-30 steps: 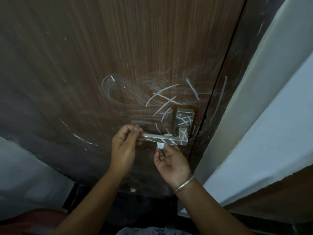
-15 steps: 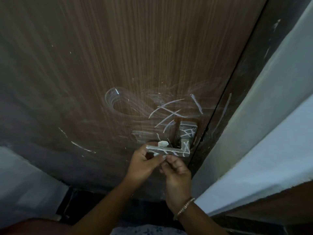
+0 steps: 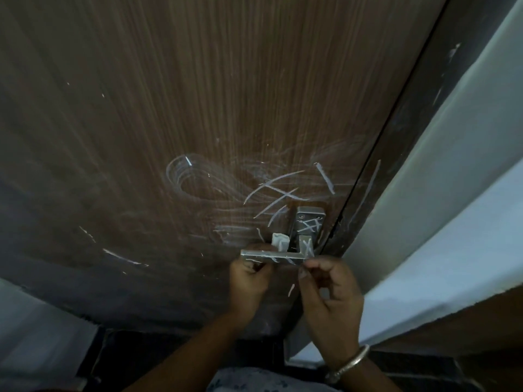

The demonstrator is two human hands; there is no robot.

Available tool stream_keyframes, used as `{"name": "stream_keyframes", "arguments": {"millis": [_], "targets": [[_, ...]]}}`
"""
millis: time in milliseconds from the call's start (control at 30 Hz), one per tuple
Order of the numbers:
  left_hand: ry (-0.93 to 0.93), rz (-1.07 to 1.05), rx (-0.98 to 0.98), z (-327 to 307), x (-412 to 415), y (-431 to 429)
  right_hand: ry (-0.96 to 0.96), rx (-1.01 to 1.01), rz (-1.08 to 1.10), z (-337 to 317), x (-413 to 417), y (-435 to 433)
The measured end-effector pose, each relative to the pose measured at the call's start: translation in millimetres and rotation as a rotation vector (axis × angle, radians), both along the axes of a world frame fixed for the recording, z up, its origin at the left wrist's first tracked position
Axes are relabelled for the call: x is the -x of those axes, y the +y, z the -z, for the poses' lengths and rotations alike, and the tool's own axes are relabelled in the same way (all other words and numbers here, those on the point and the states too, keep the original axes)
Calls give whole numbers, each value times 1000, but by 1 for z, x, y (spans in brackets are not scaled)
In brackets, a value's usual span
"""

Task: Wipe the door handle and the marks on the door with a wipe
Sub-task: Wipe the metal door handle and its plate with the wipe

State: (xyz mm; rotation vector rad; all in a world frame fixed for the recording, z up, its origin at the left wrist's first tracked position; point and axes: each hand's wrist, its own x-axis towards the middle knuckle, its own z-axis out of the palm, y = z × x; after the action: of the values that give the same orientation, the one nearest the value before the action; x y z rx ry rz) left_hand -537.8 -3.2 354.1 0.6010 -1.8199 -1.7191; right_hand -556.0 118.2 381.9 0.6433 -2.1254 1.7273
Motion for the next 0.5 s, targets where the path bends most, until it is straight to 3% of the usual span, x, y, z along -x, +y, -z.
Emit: {"name": "stream_keyframes", "arguments": {"millis": [167, 367, 500], "targets": [[0, 148, -84, 3, -7, 9, 68, 6, 25, -8, 17, 2], [-22, 224, 16, 10, -8, 0, 74, 5, -14, -8, 24, 3], [-54, 266, -90, 17, -11, -4, 77, -15, -30, -8, 28, 1]]}}
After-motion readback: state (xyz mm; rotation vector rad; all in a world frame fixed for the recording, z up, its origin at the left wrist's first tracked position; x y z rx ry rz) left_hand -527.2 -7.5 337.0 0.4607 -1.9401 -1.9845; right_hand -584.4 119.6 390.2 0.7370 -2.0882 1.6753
